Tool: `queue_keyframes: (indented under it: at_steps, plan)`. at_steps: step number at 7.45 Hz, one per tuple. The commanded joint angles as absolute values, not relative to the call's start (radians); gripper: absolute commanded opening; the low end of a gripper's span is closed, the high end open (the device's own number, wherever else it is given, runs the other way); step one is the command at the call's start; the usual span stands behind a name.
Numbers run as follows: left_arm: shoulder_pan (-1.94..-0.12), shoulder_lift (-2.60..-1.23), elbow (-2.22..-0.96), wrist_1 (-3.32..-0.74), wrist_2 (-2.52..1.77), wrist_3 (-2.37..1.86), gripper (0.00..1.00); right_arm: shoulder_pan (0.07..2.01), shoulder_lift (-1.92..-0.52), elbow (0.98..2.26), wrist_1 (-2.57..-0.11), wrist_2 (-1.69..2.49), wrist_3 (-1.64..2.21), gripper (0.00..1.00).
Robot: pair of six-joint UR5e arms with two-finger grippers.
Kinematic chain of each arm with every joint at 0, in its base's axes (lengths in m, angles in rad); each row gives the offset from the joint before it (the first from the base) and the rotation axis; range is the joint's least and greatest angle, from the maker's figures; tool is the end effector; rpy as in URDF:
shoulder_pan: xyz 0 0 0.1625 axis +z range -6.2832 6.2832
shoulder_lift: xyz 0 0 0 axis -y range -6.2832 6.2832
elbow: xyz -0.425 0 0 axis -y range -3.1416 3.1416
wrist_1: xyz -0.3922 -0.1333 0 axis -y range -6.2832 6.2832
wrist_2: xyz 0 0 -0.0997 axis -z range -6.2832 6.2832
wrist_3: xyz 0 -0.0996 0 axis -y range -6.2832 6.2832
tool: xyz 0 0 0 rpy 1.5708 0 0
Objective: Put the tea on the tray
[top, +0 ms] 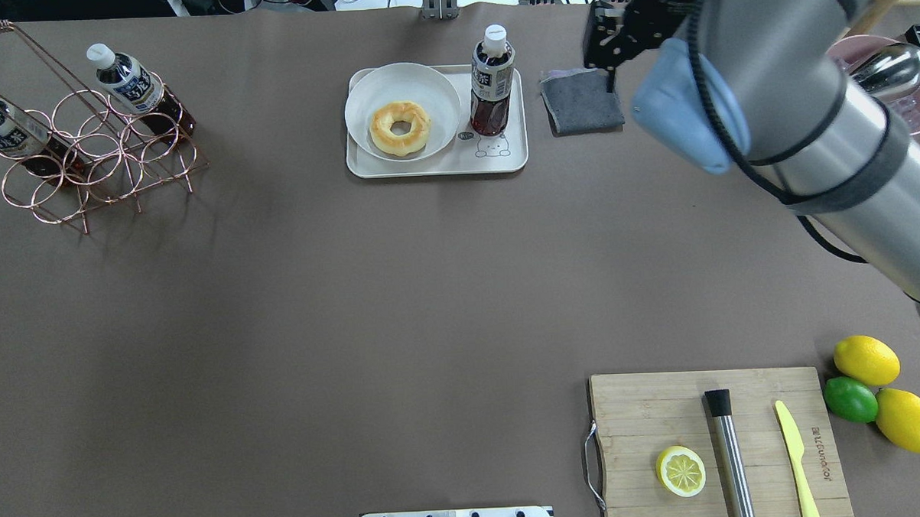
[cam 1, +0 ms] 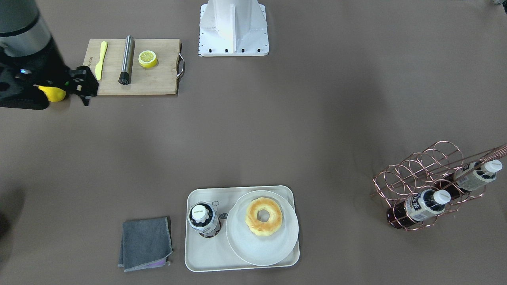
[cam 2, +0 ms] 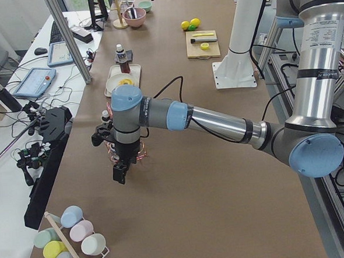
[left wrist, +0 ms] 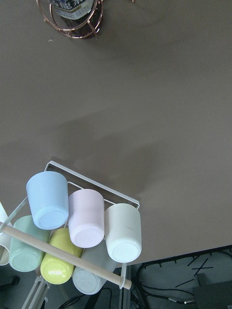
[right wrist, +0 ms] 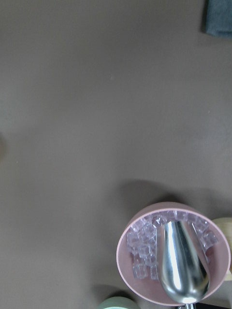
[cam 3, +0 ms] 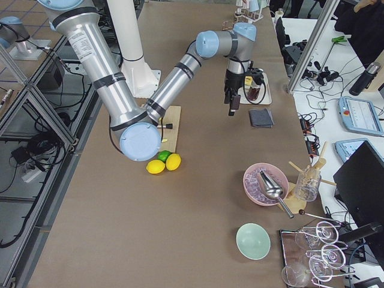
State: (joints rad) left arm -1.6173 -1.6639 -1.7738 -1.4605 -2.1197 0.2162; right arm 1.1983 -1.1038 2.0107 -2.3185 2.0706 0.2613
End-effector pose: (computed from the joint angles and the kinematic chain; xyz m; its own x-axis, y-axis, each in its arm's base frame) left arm -0.1058 -0.5240 0.5363 0.8465 0.2659 -0.4612 -0.1391 0.9467 0.2904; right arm -0.1188 -0.5390 0.3036 0.8559 -0.1394 0.4981 0.1431 0.9892 0.0309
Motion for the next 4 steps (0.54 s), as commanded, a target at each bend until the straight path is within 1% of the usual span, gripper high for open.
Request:
queue_keyframes:
  at_steps: [1, 2, 4]
  plan:
    - [-1.618, -1.66, -1.76, -1.463, -2.151, 0.216, 0.98, 1.356, -1.306, 1.99, -2.165, 2.152, 0.067, 1.0]
    - [-1.618, -1.658, -1.763, -1.463, -2.151, 0.216, 0.98, 1.443, -1.4, 1.97, -2.114, 2.202, -0.093, 1.0]
    - [-1.617, -1.66, -1.759, -1.462, -2.152, 0.216, 0.98, 1.624, -1.471, 1.841, -2.095, 2.255, -0.358, 1.0]
